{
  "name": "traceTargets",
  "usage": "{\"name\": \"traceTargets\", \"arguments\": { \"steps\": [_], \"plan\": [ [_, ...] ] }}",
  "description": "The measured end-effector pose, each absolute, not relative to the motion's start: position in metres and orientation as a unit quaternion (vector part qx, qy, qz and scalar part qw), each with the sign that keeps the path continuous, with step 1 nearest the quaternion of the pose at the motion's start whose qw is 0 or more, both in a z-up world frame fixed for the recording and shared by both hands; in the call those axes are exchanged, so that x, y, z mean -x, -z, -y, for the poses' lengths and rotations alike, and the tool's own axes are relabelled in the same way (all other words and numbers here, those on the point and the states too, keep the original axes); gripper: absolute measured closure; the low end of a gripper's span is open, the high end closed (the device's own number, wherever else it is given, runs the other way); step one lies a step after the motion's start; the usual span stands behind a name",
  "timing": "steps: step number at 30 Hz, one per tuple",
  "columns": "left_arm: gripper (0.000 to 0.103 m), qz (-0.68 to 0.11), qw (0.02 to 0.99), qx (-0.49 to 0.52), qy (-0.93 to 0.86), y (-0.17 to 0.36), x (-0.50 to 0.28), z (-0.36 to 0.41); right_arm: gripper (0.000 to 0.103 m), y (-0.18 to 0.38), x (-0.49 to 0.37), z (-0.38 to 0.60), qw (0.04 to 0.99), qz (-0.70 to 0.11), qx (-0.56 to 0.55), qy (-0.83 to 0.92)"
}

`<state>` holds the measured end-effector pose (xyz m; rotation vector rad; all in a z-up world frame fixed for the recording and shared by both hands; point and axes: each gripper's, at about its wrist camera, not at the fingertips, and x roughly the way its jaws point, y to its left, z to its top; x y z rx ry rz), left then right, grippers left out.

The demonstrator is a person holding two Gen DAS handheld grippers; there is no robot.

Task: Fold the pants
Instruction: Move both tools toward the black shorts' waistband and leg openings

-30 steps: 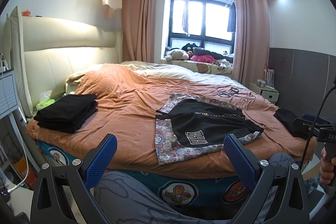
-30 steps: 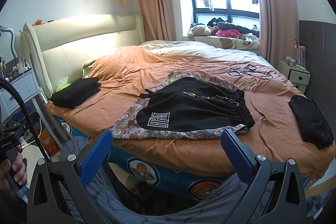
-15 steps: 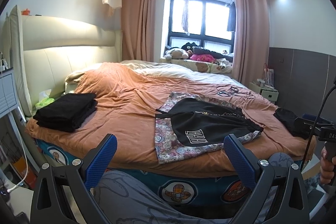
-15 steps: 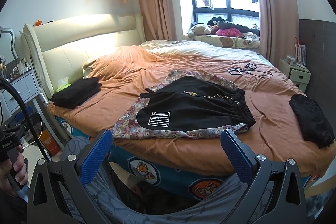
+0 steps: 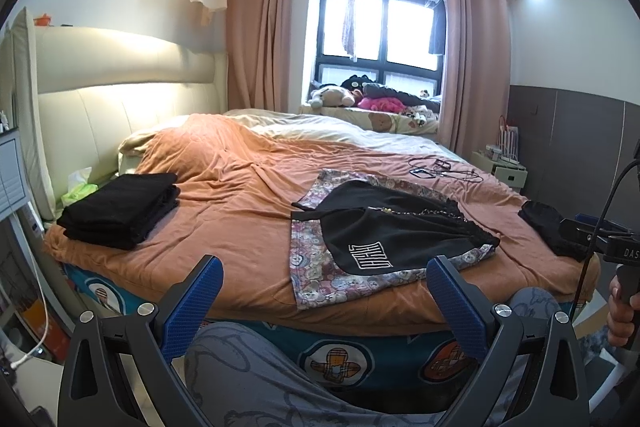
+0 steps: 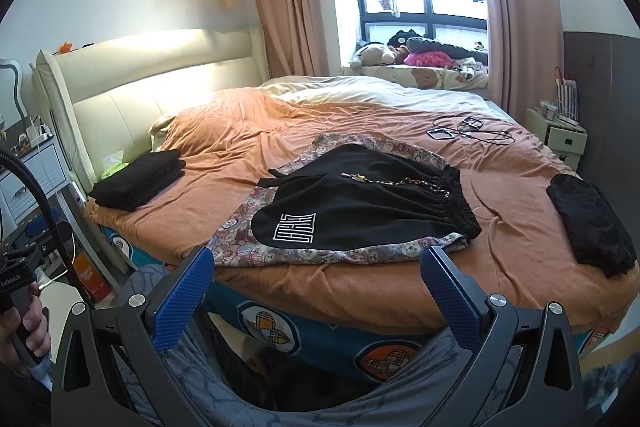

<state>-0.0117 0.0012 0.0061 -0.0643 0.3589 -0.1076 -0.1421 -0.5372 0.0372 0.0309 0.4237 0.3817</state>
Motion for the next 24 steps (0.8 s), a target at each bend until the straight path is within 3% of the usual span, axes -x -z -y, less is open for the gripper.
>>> {"name": "traceTargets", "arguments": {
  "steps": [24],
  "plan": [
    [0.000,-0.272,0.959,0.065,0.039,0.051,-0.072,0.000,0.000,-0.015,0.054,0.551,0.951,-0.264,-0.041,-0.157]
  ]
}}
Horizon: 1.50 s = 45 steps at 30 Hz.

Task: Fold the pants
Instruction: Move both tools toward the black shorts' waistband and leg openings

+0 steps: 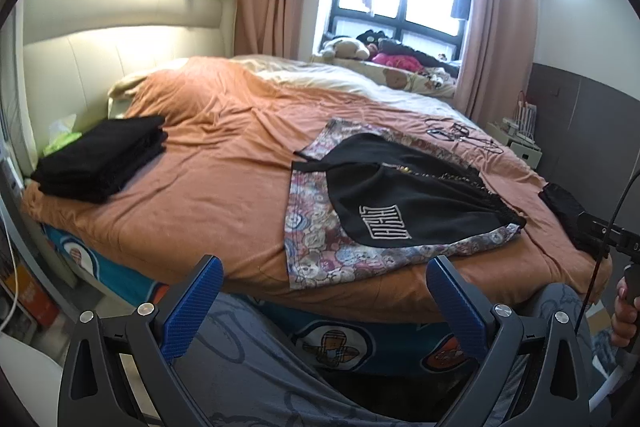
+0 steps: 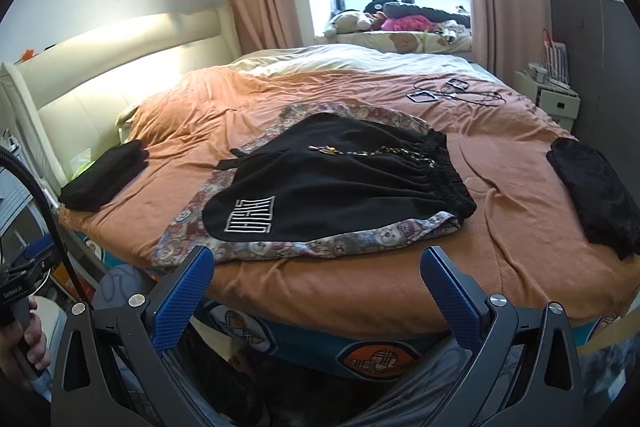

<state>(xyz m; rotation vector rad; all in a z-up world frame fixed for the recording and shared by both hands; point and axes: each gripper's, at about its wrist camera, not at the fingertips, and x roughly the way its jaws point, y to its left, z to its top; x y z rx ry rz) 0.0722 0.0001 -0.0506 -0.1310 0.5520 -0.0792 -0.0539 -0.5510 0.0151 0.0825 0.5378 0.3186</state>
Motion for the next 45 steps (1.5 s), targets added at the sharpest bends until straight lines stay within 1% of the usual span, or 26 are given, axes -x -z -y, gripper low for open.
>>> {"name": "traceTargets", "arguments": {
  "steps": [11,19,25,35,38,40,42,45],
  "plan": [
    [0.002,-0.338,0.937,0.082,0.028,0.095,-0.119,-0.006,0.000,0.016,0.006,0.563,0.943,-0.303,-0.055,-0.128],
    [0.009,-0.366,0.926,0.090,0.027,0.109,-0.151,-0.010,0.000,0.036,-0.037,0.574,0.932,-0.335,-0.081,-0.112],
    [0.019,-0.387,0.915,0.106,0.039,0.115,-0.175,-0.017,0.000,0.043,-0.059,0.580,0.927,-0.348,-0.093,-0.108],
    [0.021,-0.413,0.897,0.144,0.072,0.130,-0.200,-0.028,0.000,0.062,-0.087,0.596,0.920,-0.363,-0.114,-0.091],
    [0.032,-0.434,0.885,0.149,0.079,0.139,-0.208,-0.026,0.000,0.066,-0.093,0.598,0.917,-0.370,-0.120,-0.088],
    [0.034,-0.446,0.877,0.159,0.085,0.146,-0.212,-0.028,0.000,0.068,-0.096,0.600,0.916,-0.372,-0.121,-0.087],
    [0.042,-0.461,0.867,0.165,0.091,0.153,-0.217,-0.028,0.000,0.071,-0.098,0.601,0.915,-0.375,-0.122,-0.083],
    [0.042,-0.478,0.856,0.173,0.098,0.160,-0.219,-0.027,0.000,0.074,-0.102,0.602,0.912,-0.379,-0.130,-0.082]
  ]
}}
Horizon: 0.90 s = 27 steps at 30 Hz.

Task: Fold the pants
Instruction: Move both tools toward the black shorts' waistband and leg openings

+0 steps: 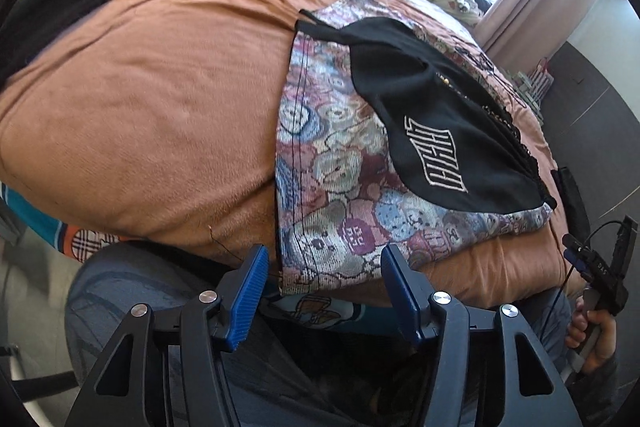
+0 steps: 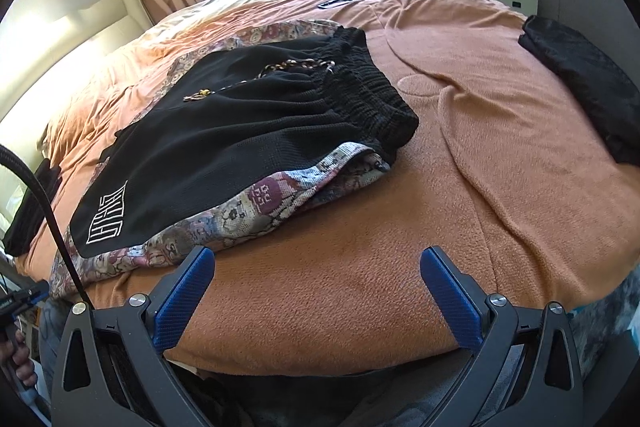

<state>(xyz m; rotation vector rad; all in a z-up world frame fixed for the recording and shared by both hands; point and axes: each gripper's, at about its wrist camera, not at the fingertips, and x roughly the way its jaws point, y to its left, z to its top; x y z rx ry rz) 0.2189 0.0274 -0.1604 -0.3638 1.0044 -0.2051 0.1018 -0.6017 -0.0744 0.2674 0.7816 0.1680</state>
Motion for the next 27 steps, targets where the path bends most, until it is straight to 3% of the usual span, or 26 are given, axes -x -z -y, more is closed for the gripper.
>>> {"name": "traceTargets", "arguments": {
  "steps": [20,27],
  "plan": [
    [0.042,-0.521,0.813,0.205,0.161,0.186,-0.215,-0.004,0.000,0.077,-0.095,0.603,0.914,-0.376,-0.128,-0.083],
    [0.042,-0.487,0.839,0.207,0.128,0.173,-0.221,-0.011,0.000,0.079,-0.092,0.608,0.914,-0.376,-0.130,-0.081]
  ]
}}
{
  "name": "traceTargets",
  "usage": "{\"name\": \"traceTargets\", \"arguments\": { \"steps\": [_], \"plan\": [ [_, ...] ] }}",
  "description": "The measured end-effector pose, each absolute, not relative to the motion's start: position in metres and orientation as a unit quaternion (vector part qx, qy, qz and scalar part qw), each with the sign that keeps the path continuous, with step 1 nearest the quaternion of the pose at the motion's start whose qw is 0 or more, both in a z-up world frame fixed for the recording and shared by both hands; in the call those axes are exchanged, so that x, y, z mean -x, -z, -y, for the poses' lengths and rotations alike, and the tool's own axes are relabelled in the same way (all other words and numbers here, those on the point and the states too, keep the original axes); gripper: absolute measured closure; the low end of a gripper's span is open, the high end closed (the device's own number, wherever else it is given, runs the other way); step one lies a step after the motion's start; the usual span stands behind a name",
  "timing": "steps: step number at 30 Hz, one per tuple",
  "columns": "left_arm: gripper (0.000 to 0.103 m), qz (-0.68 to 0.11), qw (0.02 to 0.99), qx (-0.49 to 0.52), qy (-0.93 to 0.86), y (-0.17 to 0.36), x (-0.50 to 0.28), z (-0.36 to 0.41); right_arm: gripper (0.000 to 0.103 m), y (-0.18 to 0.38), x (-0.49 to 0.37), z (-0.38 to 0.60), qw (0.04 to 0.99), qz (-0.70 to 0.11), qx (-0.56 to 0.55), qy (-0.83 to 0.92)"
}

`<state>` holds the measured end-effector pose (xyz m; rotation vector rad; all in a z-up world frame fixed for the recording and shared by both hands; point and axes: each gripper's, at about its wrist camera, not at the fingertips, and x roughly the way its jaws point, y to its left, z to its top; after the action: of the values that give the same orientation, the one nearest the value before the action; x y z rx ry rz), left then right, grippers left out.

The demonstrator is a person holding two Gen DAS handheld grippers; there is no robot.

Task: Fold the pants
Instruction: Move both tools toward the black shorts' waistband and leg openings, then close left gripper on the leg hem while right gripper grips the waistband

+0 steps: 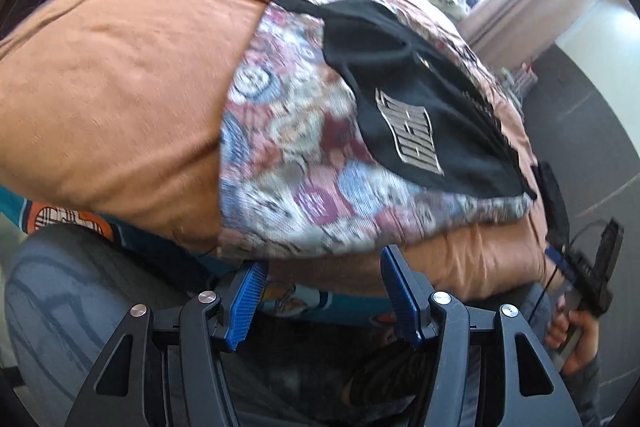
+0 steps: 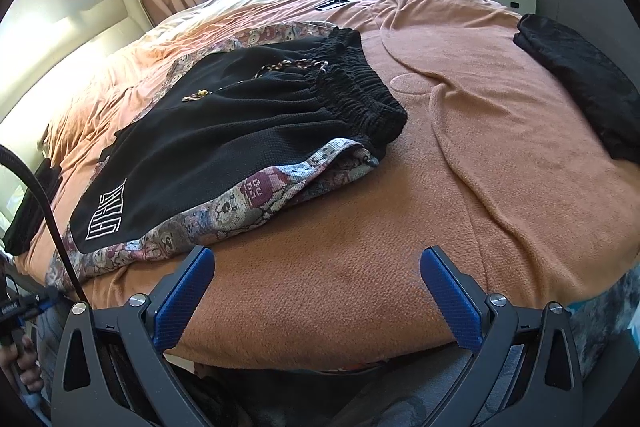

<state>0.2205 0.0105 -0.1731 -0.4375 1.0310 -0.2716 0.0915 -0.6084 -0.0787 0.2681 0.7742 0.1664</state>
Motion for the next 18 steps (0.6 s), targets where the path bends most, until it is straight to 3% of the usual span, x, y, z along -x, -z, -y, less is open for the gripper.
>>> {"name": "traceTargets", "arguments": {
  "steps": [10,16,18],
  "plan": [
    [0.044,-0.459,0.852,0.234,0.095,0.165,-0.229,-0.023,0.000,0.079,-0.087,0.629,0.912,-0.369,-0.167,-0.073],
    [0.071,-0.478,0.840,0.242,0.083,0.176,-0.225,-0.027,0.001,0.083,-0.097,0.635,0.909,-0.371,-0.177,-0.077],
    [0.095,-0.484,0.835,0.247,0.086,0.178,-0.225,-0.029,0.007,0.084,-0.102,0.636,0.908,-0.369,-0.182,-0.081]
  ]
}}
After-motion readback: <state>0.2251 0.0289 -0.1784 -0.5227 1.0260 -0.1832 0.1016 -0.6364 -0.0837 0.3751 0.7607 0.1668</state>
